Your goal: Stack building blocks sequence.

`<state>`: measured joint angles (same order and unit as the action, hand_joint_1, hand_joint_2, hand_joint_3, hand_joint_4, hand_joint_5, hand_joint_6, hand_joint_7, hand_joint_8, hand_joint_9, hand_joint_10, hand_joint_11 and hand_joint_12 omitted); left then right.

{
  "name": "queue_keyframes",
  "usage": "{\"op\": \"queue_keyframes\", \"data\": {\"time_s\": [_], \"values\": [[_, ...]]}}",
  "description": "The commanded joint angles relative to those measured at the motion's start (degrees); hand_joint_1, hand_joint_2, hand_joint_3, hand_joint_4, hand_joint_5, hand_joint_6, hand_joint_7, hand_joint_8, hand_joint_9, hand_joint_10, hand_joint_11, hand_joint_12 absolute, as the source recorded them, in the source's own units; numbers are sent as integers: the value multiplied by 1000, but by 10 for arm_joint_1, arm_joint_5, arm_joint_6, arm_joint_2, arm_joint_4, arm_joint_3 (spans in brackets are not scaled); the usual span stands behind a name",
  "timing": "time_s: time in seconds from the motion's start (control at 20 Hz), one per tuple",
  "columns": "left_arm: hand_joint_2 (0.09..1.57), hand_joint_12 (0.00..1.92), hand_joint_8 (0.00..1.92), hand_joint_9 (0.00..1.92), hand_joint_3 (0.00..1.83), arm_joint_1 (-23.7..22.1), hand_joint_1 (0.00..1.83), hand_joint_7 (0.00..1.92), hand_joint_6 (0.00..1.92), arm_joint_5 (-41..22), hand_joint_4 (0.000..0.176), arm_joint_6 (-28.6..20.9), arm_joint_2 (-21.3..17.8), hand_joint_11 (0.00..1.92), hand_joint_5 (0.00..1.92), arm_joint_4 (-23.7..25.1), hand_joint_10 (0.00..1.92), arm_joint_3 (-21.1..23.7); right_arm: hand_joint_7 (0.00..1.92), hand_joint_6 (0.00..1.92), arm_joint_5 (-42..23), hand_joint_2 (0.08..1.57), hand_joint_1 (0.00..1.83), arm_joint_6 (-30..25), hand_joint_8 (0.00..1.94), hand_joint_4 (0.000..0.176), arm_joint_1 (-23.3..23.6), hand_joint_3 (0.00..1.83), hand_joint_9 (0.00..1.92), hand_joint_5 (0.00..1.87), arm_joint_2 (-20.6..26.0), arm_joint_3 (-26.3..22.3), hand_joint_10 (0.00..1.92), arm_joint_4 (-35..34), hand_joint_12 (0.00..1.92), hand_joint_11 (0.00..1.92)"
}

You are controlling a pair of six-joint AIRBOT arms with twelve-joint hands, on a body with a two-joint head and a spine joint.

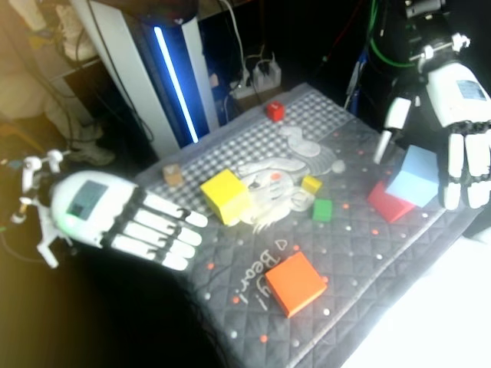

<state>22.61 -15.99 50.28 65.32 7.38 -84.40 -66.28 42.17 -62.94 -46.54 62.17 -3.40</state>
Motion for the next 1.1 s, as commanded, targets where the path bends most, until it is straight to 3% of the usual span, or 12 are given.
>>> {"op": "queue_keyframes", "data": {"time_s": [0.0, 0.1, 0.15, 0.25, 0.55, 0.6, 0.65, 0.7, 0.8, 0.9, 1.0, 1.05], "values": [[920, 700, 0, 17, 1, 1, 795, 0, 4, -99, 176, 10, -12, 0, 63, -20, 2, 8, 373, 0, -75, 1152, 765, -2, 3, 55, 12, 6, 320, 433, 6, 5, 0, -16, 299, 65], [940, 483, 0, 0, 3, 29, 689, 0, 1, -178, 176, 11, -53, 0, 19, -45, 0, 59, 383, 0, -84, 1154, 758, 0, 4, 75, 39, 4, 319, 425, 5, 11, 0, -12, 309, 85], [945, 285, 0, 0, 2, 43, 732, 0, 6, -218, 176, 11, -71, 0, 52, -53, 0, 85, 371, 0, -88, 1152, 870, 5, 0, 41, 53, 2, 306, 429, 5, 12, 0, -8, 224, 156], [968, 22, 0, 0, 5, 79, 708, 0, 5, -281, 176, 11, -99, 0, 77, -69, 0, 127, 344, 0, -89, 1163, 860, 14, 0, 72, 77, 3, 237, 421, 5, 14, 0, 12, 106, 143], [938, 0, 0, 0, 0, 222, 734, 0, 8, -445, 176, 12, -168, 0, 70, -111, 0, 244, 420, 0, -35, 1146, 791, 13, 0, 98, 166, 0, 379, 442, -20, 20, 0, 107, 85, 283], [927, 0, 0, 0, 0, 237, 687, 0, 1, -458, 176, 12, -171, 0, 55, -120, 0, 250, 419, 0, -34, 1140, 730, 9, 1, 122, 170, 0, 409, 441, -27, 21, 10, 113, 104, 335], [929, 0, 0, 0, 0, 254, 666, 0, 9, -470, 173, 12, -173, 0, 76, -130, 0, 256, 434, 2, -34, 1129, 744, 1, 5, 122, 173, 0, 432, 446, -34, 24, 14, 121, 132, 416], [933, 0, 0, 0, 0, 265, 685, 0, 9, -474, 168, 12, -175, 0, 81, -139, 0, 260, 431, 0, -34, 1110, 733, -13, 1, 151, 176, 0, 494, 441, -42, 25, 8, 127, 125, 479], [938, 0, 0, 0, 0, 276, 716, 0, 8, -480, 168, 10, -174, 0, 85, -149, 0, 261, 432, 2, -34, 1075, 675, -31, 0, 144, 176, 0, 476, 450, -53, 28, 1, 139, 121, 496], [941, 0, 0, 0, 1, 287, 733, 0, 7, -489, 155, 10, -174, 0, 86, -160, 0, 264, 290, 0, -22, 1064, 693, -32, 0, 86, 174, 0, 249, 340, -60, 28, 0, 146, 35, 299], [941, 0, 0, 0, 1, 296, 736, 0, 6, -491, 146, 10, -174, 0, 91, -171, 0, 264, 201, 0, 2, 1025, 743, -33, 0, 62, 173, 0, 171, 265, -68, 34, 2, 146, 14, 253], [941, 0, 0, 0, 0, 300, 756, 0, 6, -492, 139, 10, -174, 0, 92, -176, 0, 264, 147, 0, 16, 984, 673, -42, 0, 77, 171, 0, 129, 206, -77, 42, 0, 148, 3, 216]]}}
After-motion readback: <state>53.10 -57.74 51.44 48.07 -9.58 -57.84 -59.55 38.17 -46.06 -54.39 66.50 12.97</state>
